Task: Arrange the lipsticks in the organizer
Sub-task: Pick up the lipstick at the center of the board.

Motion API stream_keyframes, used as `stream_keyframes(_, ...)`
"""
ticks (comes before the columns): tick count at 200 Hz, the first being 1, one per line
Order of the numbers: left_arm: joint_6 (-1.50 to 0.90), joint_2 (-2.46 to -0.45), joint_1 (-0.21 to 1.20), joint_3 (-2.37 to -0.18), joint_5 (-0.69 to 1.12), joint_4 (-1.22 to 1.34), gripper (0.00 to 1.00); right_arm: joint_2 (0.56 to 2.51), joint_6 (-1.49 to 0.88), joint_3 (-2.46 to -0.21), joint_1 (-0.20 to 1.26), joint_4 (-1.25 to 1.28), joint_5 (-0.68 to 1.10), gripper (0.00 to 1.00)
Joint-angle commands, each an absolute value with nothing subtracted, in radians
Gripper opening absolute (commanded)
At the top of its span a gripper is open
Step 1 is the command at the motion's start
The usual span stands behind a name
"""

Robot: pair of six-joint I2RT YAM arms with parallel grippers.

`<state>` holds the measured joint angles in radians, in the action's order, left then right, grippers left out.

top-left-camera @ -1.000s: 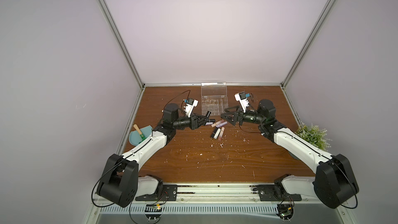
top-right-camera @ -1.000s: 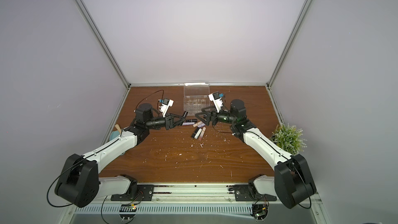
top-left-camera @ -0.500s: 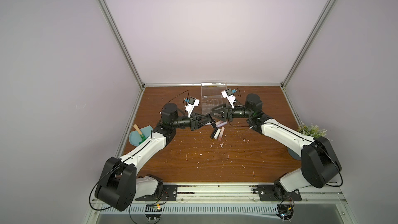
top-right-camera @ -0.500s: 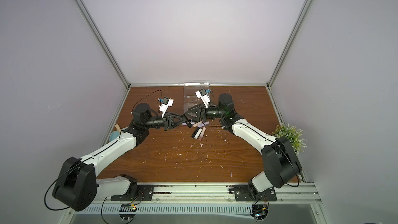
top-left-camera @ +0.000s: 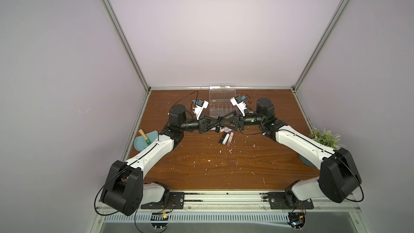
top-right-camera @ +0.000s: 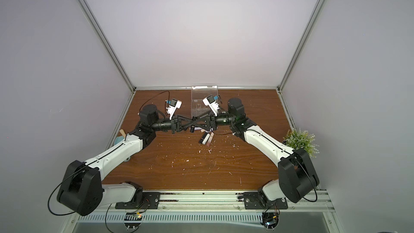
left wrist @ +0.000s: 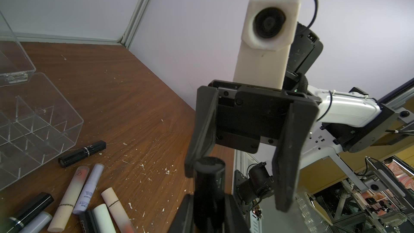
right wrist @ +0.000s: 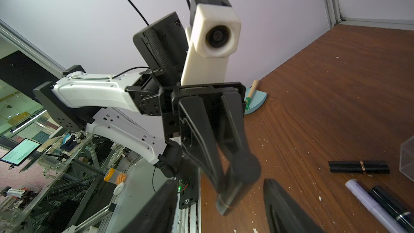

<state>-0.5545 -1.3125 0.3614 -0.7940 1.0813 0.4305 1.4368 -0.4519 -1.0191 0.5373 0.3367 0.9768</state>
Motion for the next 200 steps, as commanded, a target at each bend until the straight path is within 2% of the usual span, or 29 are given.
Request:
stream_keyframes(1, -0.577, -1.319, 0.371, -0.808, 1.113, 0.469, 0.21, 1.42, -0.372, -1.064, 0.538, 0.273, 0.991, 0.64)
stream_keyframes(101, -0.581, -1.278, 0.371, -0.786, 1.155, 0.455, 0.21, 1.533, -0.21, -1.302, 0.536, 0.002, 1.067, 0.54)
stream_keyframes(164, -0.577, -1.265, 0.372, -0.788, 1.161, 0.447, 0.21, 1.568, -0.185, -1.317, 0.535, -0.045, 1.11, 0.52)
stream_keyframes(200, -0.57, -1.265, 0.372, -0.786, 1.161, 0.44, 0.21, 1.566, -0.189, -1.325, 0.535, -0.038, 1.118, 0.45)
